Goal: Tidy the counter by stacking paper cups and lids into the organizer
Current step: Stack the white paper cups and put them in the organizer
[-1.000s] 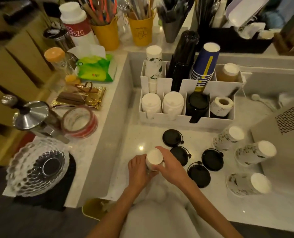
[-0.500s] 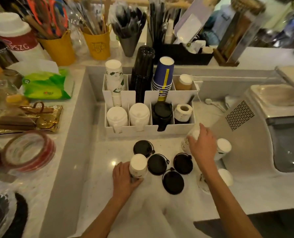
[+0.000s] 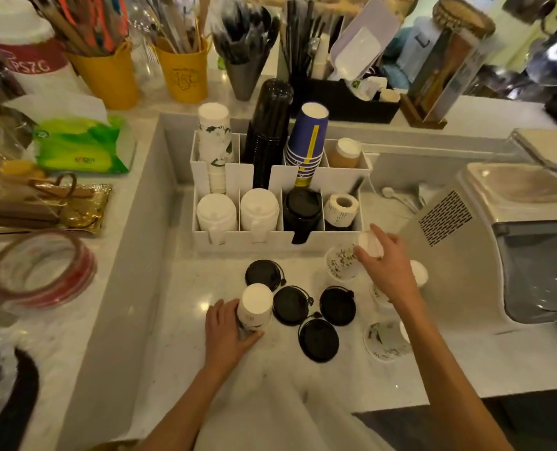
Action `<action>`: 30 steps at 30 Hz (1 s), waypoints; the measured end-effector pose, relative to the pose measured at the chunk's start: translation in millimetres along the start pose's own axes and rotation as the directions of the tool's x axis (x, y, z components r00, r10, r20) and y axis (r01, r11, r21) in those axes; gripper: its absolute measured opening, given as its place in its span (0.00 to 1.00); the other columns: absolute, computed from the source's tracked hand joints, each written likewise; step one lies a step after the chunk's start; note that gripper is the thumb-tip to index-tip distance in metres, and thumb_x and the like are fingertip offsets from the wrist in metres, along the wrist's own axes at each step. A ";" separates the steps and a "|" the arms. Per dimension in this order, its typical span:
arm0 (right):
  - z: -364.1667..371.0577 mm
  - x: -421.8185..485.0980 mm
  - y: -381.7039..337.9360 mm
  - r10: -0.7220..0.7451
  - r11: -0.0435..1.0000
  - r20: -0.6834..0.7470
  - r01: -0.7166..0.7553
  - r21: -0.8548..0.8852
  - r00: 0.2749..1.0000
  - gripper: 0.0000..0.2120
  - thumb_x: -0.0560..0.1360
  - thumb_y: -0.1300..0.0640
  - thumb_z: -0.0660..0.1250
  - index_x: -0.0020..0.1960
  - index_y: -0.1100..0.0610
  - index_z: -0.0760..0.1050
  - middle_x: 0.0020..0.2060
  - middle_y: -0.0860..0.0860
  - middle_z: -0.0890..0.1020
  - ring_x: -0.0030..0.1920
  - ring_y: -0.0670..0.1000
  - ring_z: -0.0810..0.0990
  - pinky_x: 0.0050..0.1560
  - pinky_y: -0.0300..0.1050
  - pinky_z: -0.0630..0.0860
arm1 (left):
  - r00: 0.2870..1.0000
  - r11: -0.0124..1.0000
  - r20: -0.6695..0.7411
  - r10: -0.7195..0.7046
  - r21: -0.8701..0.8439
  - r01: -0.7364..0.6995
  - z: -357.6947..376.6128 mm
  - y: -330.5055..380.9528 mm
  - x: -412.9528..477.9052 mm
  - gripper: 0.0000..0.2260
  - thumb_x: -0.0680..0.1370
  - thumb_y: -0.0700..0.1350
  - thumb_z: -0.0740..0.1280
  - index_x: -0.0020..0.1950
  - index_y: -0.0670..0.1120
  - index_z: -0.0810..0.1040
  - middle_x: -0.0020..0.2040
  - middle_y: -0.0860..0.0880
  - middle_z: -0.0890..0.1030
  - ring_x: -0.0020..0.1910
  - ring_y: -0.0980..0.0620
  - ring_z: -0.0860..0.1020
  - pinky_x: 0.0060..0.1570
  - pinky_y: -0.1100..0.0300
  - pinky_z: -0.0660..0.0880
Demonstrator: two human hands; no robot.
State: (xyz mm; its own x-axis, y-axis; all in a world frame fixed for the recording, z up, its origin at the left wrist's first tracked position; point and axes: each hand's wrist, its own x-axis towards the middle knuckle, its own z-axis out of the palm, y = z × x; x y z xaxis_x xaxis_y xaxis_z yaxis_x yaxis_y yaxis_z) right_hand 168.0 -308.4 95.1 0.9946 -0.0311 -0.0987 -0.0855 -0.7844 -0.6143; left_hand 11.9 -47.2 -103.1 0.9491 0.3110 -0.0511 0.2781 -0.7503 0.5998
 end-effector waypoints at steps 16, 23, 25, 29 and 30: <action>38.0 -57.3 -97.8 -0.516 0.817 0.614 0.559 0.144 0.597 0.29 0.74 0.55 0.70 0.71 0.39 0.66 0.72 0.41 0.66 0.71 0.46 0.66 0.68 0.45 0.69 | 0.998 0.994 0.049 -0.038 -0.096 0.042 -10.0 5.0 -1.4 0.35 0.65 0.63 0.75 0.64 0.42 0.73 0.62 0.45 0.78 0.69 0.41 0.67 0.69 0.49 0.64; 78.5 -53.4 -83.0 -0.455 0.802 0.716 0.593 0.070 0.530 0.31 0.75 0.59 0.69 0.73 0.41 0.64 0.74 0.44 0.64 0.73 0.50 0.64 0.71 0.50 0.68 | 0.998 0.985 0.032 -0.055 -0.165 0.060 -14.5 7.1 -3.8 0.38 0.64 0.63 0.76 0.65 0.41 0.74 0.63 0.44 0.78 0.69 0.38 0.67 0.68 0.45 0.66; 86.1 -54.0 -77.2 -0.447 0.802 0.733 0.592 0.076 0.512 0.31 0.75 0.61 0.68 0.73 0.41 0.64 0.75 0.45 0.63 0.74 0.50 0.63 0.71 0.50 0.67 | 0.998 0.988 0.033 -0.052 -0.145 0.056 -13.7 7.1 -3.1 0.37 0.64 0.60 0.78 0.65 0.40 0.74 0.62 0.43 0.78 0.68 0.37 0.68 0.68 0.43 0.66; 94.9 -52.9 -70.0 -0.468 0.788 0.743 0.607 0.105 0.480 0.31 0.74 0.65 0.66 0.72 0.42 0.66 0.76 0.44 0.62 0.76 0.48 0.60 0.72 0.47 0.64 | 0.998 0.990 0.020 -0.058 -0.124 0.060 -12.8 7.8 -3.0 0.36 0.64 0.59 0.78 0.64 0.40 0.74 0.61 0.43 0.79 0.68 0.38 0.68 0.67 0.42 0.67; 96.1 -52.2 -69.4 -0.467 0.787 0.745 0.608 0.105 0.476 0.31 0.74 0.65 0.66 0.72 0.42 0.66 0.76 0.44 0.62 0.76 0.48 0.60 0.73 0.47 0.63 | 0.998 0.990 0.015 -0.060 -0.125 0.061 -13.0 8.2 -3.3 0.36 0.64 0.60 0.78 0.64 0.40 0.74 0.61 0.43 0.79 0.68 0.39 0.68 0.67 0.43 0.68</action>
State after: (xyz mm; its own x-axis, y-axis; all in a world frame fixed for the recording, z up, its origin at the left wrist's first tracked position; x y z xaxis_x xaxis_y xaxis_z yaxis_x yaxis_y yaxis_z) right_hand 116.4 -192.8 67.6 0.4702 0.8131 -0.3432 0.5312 -0.5712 -0.6257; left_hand 9.0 -46.8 -87.7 0.9329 0.3463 -0.0991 0.3149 -0.6507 0.6910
